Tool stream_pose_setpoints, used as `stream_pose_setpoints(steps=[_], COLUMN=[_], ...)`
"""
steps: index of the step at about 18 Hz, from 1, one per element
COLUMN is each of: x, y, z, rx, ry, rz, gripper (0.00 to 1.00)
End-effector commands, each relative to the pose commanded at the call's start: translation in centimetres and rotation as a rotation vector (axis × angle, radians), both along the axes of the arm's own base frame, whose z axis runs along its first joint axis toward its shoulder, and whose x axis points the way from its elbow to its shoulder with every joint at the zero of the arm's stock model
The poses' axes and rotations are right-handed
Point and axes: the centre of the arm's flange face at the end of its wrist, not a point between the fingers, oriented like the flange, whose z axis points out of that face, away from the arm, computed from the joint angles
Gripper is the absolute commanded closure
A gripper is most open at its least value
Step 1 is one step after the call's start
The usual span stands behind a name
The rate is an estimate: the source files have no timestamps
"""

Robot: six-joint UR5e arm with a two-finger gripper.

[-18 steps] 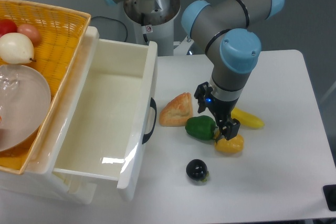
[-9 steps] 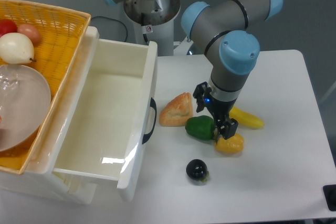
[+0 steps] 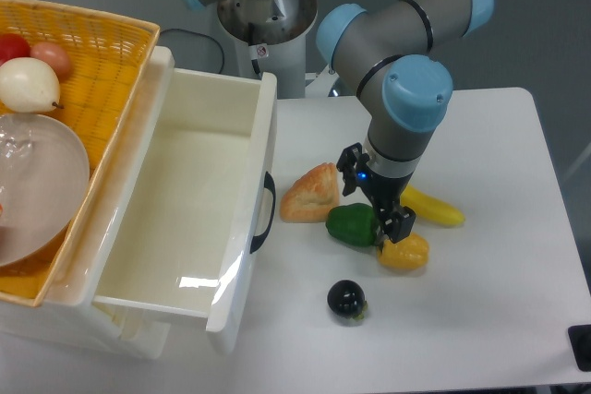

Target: Pick up the yellow pepper

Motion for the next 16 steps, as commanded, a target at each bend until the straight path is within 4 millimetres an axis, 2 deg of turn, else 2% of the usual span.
stream_pose_setpoints(steps=[6,10,13,16], x=[0.1,-0.7,-1.4,-1.7], y=[0.2,0.2,0.6,0.8], z=[-1.3,-2.4,-4.1,-4.8], rx=[0.011,-0.004,-0.062,-0.065], ry=[0.025,0.070,0.099,0.113], rz=[-0.077,-0.225,-0.274,-0.432], gripper=[0.00,0.00,0.00,0.00])
